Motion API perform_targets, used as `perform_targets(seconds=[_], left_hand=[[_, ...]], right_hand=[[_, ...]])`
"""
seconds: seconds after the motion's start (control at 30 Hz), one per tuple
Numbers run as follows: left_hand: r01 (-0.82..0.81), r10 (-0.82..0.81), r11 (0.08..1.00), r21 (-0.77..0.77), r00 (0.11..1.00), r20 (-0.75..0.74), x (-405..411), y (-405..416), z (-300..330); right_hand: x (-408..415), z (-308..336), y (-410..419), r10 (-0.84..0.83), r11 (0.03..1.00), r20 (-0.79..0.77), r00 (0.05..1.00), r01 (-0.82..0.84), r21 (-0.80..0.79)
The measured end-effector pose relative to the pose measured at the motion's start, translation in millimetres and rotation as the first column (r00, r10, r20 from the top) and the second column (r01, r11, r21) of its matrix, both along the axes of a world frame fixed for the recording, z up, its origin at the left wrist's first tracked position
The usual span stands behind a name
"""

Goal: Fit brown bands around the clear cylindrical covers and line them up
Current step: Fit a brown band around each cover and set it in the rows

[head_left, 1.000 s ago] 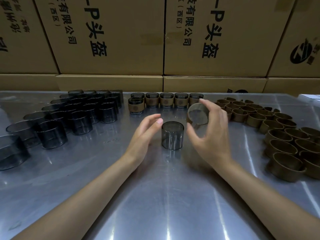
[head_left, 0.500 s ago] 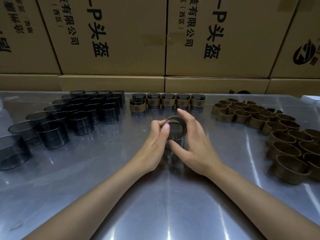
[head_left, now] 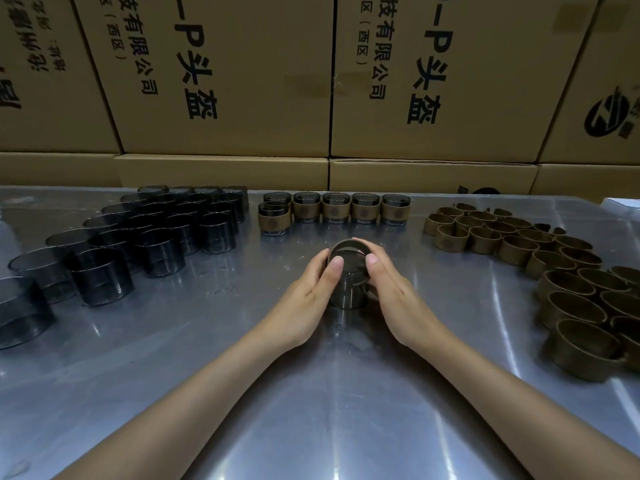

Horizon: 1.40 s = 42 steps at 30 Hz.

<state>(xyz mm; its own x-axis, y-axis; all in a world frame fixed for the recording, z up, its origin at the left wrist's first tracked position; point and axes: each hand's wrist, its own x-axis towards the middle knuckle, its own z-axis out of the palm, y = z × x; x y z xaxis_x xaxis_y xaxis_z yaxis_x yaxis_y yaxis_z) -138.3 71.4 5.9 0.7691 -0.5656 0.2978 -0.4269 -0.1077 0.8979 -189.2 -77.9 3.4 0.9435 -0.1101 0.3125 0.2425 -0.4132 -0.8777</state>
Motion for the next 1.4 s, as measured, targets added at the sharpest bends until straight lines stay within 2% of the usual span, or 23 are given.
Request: perform_targets(seconds=[0.1,0.2,0.37,0.57,0.67,0.87,1.0,1.2,1.4], left_hand=[[-0.008,0.008,1.000,-0.010,0.999,-0.034,1.1,-0.9,0.2],[-0.019,0.019,1.000,0.004,0.999,-0.041,0.7,-0.1,1.0],[0.018,-0.016,0.999,0.029,0.998,-0.055,-0.1,0.5,4.6],[0.019,-0.023,0.999,-0.031,0.986,-0.164,-4.6,-2.2,4.3],[0.037,-0.061,0.993,-0.108,0.970,-0.234,-7.2,-2.3,7.0],[0.007,-0.107,0.964,-0.266,0.925,-0.364,-11.1,0.1,9.6],[-0.030,-0.136,0.932,-0.362,0.895,-0.425,-13.0,0.8,11.2],[-0.046,-0.145,0.913,-0.405,0.893,-0.427,-12.1,2.5,12.7],[-0.038,-0.146,0.908,-0.417,0.905,-0.399,-11.6,3.2,14.0]], right_hand=[[0.5,1.6,-1.2,-0.017,0.999,-0.090,0.996,0.014,-0.035],[-0.3,3.4,-0.8,-0.029,0.989,-0.160,0.987,0.006,-0.145],[1.7,1.0,-0.9,-0.074,0.974,-0.177,0.981,0.032,-0.225],[-4.4,5.8,5.8,-0.010,0.996,-0.061,0.998,0.005,-0.089],[-4.8,6.7,6.2,-0.014,0.999,-0.069,0.997,0.012,-0.038],[-6.3,8.2,10.2,0.019,0.976,-0.075,0.997,-0.002,0.220],[-7.8,10.9,13.0,0.027,0.944,-0.055,0.998,-0.008,0.331],[-13.4,19.6,14.0,0.082,0.917,-0.021,0.996,-0.067,0.394],[-13.9,21.4,14.4,0.034,0.931,0.010,0.999,-0.036,0.365]])
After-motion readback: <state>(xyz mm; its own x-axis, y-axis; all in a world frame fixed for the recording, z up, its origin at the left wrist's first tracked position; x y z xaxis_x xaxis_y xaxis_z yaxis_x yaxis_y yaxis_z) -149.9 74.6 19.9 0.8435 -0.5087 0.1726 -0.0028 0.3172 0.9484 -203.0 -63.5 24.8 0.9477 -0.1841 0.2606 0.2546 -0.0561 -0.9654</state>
